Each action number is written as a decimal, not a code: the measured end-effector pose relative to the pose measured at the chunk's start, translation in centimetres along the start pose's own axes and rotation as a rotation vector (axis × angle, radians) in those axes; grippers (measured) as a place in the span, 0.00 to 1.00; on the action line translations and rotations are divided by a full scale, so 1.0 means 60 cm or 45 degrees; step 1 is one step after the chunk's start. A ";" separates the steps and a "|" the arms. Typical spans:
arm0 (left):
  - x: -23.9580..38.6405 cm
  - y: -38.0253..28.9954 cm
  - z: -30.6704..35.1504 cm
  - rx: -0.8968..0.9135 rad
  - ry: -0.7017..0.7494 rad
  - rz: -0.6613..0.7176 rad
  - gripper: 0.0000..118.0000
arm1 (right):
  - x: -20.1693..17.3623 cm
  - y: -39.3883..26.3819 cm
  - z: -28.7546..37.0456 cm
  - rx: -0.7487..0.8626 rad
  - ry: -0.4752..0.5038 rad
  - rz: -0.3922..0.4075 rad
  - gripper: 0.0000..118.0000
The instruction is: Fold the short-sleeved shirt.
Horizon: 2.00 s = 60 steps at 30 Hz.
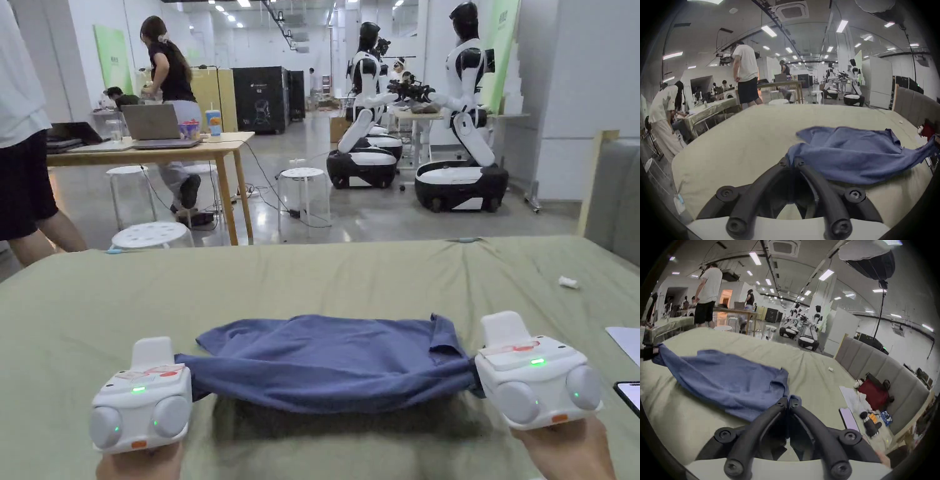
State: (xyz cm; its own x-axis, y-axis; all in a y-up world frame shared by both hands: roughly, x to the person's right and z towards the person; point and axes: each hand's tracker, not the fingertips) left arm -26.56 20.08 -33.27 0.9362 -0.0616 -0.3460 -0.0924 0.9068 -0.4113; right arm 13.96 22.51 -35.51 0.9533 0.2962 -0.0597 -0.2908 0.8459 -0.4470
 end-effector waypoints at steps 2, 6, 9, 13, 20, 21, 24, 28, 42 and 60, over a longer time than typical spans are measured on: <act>-0.014 -0.027 0.024 -0.017 0.026 0.011 0.02 | -0.009 -0.035 0.020 -0.040 0.005 0.002 0.01; -0.030 -0.076 0.067 -0.052 0.044 -0.058 0.02 | -0.020 -0.092 0.057 -0.163 0.050 -0.006 0.01; -0.027 -0.110 0.064 -0.145 0.034 -0.208 0.03 | -0.031 -0.124 0.045 -0.253 0.055 0.080 0.01; -0.026 -0.140 0.040 -0.222 0.019 -0.203 0.03 | -0.037 -0.152 0.017 -0.349 0.079 0.085 0.01; -0.028 -0.127 0.028 -0.295 0.012 -0.207 0.48 | -0.036 -0.157 -0.007 -0.413 0.094 0.087 0.09; -0.031 -0.129 0.028 -0.302 0.008 -0.203 0.75 | -0.033 -0.154 -0.006 -0.408 0.098 0.069 0.34; -0.052 -0.124 0.035 -0.212 -0.016 -0.107 0.92 | -0.020 -0.145 0.015 -0.368 0.108 0.021 1.00; -0.072 -0.100 0.065 -0.194 -0.065 -0.071 0.88 | -0.007 -0.133 0.054 -0.237 0.132 -0.031 0.97; -0.106 -0.127 0.055 -0.222 -0.055 0.022 0.00 | -0.019 -0.128 0.049 -0.214 0.156 -0.039 0.00; -0.083 -0.141 -0.029 -0.466 -0.169 0.038 0.03 | -0.005 -0.114 0.044 -0.249 0.150 -0.051 0.00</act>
State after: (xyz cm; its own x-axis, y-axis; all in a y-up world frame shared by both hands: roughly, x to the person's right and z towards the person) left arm -31.05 11.96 -29.53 0.9648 0.0392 -0.2601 -0.2129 0.6974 -0.6843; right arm 15.45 17.80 -30.09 0.9700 0.2007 -0.1371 -0.2422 0.7504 -0.6150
